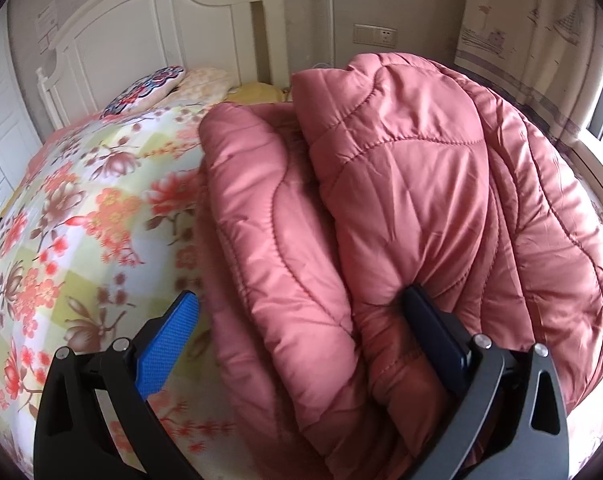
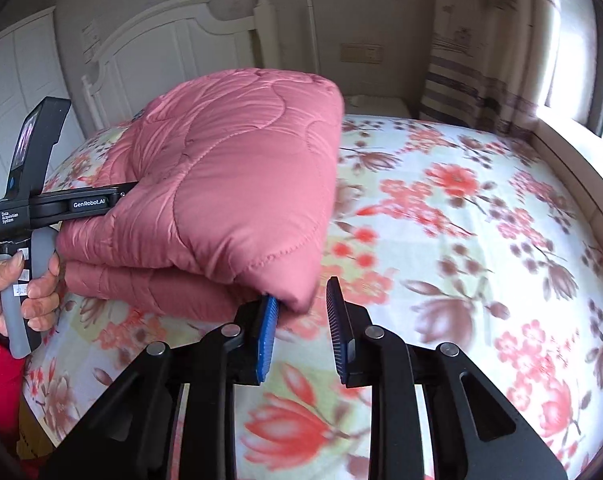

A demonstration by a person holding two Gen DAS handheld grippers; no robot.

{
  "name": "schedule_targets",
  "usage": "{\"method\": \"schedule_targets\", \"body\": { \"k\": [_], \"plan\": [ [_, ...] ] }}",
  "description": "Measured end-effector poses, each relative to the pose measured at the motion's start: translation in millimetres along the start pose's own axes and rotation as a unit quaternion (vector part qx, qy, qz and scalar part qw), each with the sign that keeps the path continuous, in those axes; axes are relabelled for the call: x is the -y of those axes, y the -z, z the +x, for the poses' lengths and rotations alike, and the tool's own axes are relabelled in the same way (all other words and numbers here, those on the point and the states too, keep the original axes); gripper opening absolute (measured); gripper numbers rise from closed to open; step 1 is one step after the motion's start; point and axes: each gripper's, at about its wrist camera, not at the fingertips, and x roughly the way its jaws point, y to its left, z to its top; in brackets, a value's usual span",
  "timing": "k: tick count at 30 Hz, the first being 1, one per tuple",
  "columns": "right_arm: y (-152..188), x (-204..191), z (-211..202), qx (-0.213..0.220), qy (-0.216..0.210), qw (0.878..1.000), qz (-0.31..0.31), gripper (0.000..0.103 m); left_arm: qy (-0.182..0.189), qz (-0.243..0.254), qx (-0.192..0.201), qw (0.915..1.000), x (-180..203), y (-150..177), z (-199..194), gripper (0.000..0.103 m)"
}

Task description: Fold large clothes

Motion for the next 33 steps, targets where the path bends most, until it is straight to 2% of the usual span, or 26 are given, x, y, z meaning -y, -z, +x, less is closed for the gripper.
{"method": "schedule_targets", "body": {
  "k": [2, 5, 6, 7, 9, 10, 14, 17, 23, 26, 29, 33],
  "plan": [
    [2, 3, -11, 0.002, 0.003, 1.0, -0.002, 0.024, -0.003, 0.002, 0.001, 1.0, 4, -1, 0, 0.101],
    [-2, -4, -40, 0.04, 0.001, 0.999, -0.019, 0.025, 0.005, -0.013, 0.01, 0.9998, -3, -1, -8, 0.101],
    [-4, -7, -50, 0.056, 0.002, 0.998, -0.019, 0.028, 0.007, -0.024, 0.015, 0.9996, -8, -1, -14, 0.101],
    [-6, -9, -58, 0.07, 0.003, 0.997, -0.019, 0.05, 0.006, -0.031, 0.021, 0.9993, -12, 0, -20, 0.101],
    [-9, -14, -75, 0.106, 0.032, 0.994, -0.01, 0.094, -0.004, -0.041, 0.04, 0.9984, -17, 6, -39, 0.101],
    [-9, -17, -82, 0.127, 0.044, 0.991, -0.009, 0.099, -0.014, -0.043, 0.053, 0.9975, -19, 11, -52, 0.101],
    [-6, -33, -93, 0.143, 0.072, 0.987, -0.017, 0.099, -0.037, -0.036, 0.079, 0.9955, -20, 31, -89, 0.101],
    [-1, -50, -91, 0.131, 0.075, 0.988, -0.033, 0.099, -0.014, -0.031, 0.071, 0.9969, -22, 51, -109, 0.101],
    [1, -93, -74, 0.096, 0.085, 0.988, -0.086, 0.099, 0.01, -0.029, 0.049, 0.9983, -29, 85, -137, 0.101],
    [2, -116, -72, 0.097, 0.1, 0.984, -0.112, 0.099, -0.022, -0.019, 0.041, 0.9987, -23, 102, -148, 0.101],
    [2, -127, -76, 0.097, 0.089, 0.985, -0.112, 0.099, -0.03, -0.009, 0.043, 0.9986, -22, 108, -153, 0.101],
    [3, -130, -85, 0.098, 0.075, 0.987, -0.105, 0.099, -0.036, -0.004, 0.065, 0.9972, -19, 110, -167, 0.101]
  ]
}}
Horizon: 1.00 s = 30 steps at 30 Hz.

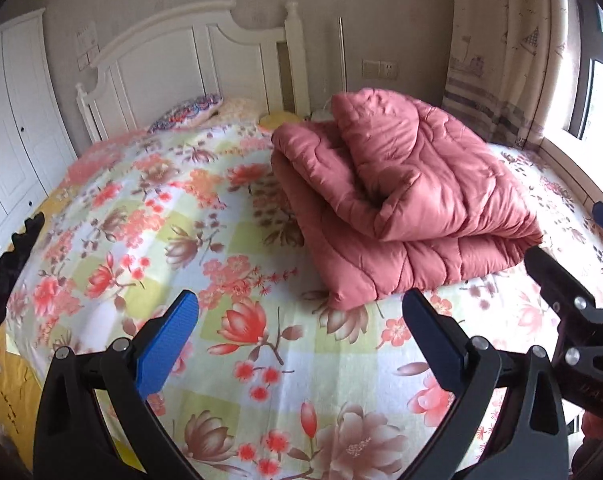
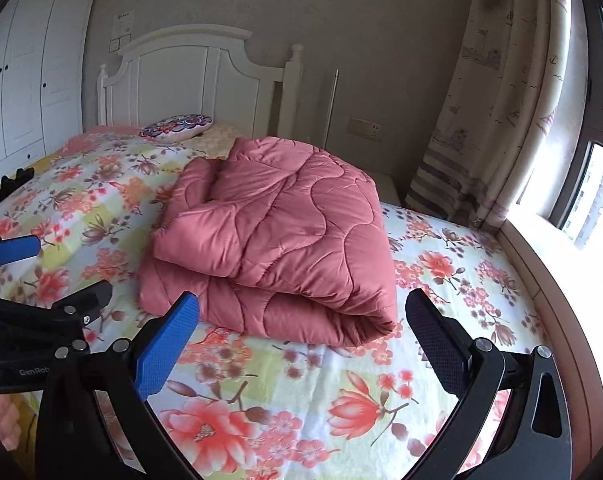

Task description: Fold large clothes

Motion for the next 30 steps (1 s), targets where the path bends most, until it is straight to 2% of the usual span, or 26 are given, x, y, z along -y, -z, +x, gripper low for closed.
{"method": "schedule_targets", "body": {
  "k": [5, 13, 18, 23, 30],
  "plan": [
    [2, 3, -8, -0.011, -0.027, 0.999, 0.017, 0.099, 0.007, -0.011, 0.003, 0.9999, -1, 1, -10, 0.101],
    [8, 4, -14, -0.031, -0.028, 0.998, 0.038, 0.099, 0.032, -0.037, -0.025, 0.9985, -5, 9, -10, 0.101],
    [11, 4, -18, -0.03, -0.013, 0.999, 0.026, 0.099, 0.016, -0.037, -0.03, 0.9987, -1, 12, -13, 0.101],
    [13, 7, -15, -0.04, -0.022, 0.998, 0.037, 0.099, 0.025, -0.043, -0.042, 0.9979, -3, 13, -10, 0.101],
    [13, 8, -15, -0.038, -0.026, 0.998, 0.04, 0.099, 0.005, -0.035, -0.018, 0.9992, 0, 12, -17, 0.101]
  ]
}}
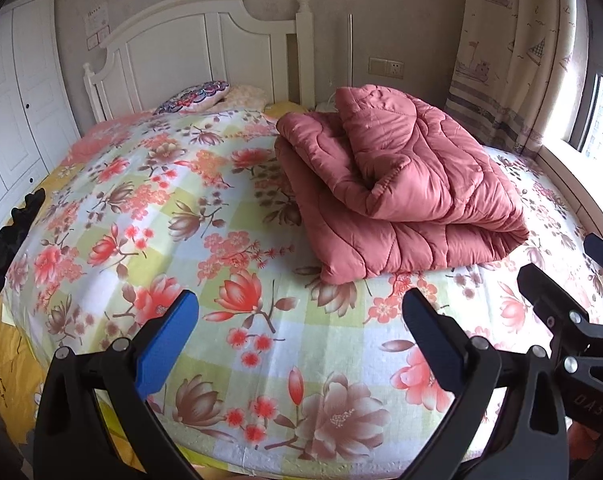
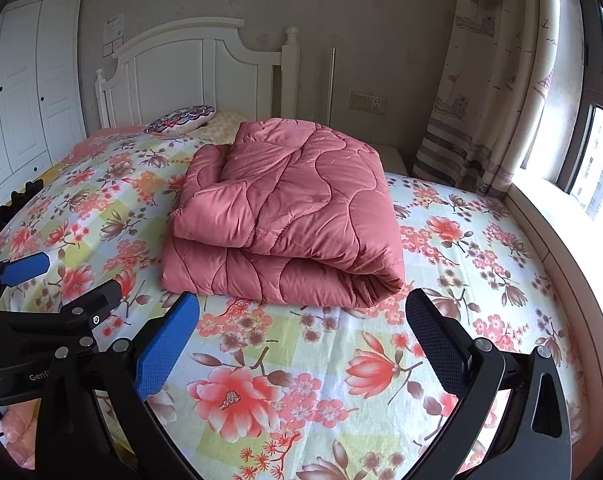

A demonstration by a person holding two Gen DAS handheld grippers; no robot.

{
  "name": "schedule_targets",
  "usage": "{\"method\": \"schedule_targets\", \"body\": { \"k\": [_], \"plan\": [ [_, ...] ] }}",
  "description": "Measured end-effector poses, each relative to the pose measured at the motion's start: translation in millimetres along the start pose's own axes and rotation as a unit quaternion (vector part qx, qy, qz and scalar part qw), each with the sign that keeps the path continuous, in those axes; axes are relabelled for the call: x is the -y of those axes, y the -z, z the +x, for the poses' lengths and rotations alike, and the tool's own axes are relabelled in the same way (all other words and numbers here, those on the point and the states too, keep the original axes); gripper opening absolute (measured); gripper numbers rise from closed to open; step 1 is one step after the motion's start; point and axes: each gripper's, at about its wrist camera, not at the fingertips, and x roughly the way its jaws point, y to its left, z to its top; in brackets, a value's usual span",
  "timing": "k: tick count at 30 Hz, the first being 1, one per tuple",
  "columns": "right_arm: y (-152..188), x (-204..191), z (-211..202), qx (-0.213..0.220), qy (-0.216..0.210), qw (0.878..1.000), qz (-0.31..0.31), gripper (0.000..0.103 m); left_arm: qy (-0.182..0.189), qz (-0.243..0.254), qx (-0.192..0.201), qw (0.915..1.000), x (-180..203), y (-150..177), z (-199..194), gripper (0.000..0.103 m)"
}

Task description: Fold large clothes

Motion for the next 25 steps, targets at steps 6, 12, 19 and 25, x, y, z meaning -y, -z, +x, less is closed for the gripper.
{"method": "schedule_targets", "body": {
  "k": [6, 12, 19, 25],
  "plan": [
    [-1, 3, 7, -0.006, 0.008, 1.0, 0.001, 0.099, 0.013, 0.007, 0.006, 0.9999, 1, 0, 3, 0.101],
    [2, 4, 11, -0.013, 0.021, 1.0, -0.007, 0.099, 0.013, 0.008, -0.005, 0.9999, 4, 3, 10, 0.101],
    [1, 1, 7, -0.012, 0.015, 1.0, -0.011, 0.099, -0.005, 0.005, -0.002, 1.0, 4, 1, 6, 0.1],
    [0, -2, 2, -0.011, 0.012, 1.0, -0.018, 0.099, -0.011, 0.008, 0.0, 0.9999, 4, 1, 4, 0.099]
  ]
}}
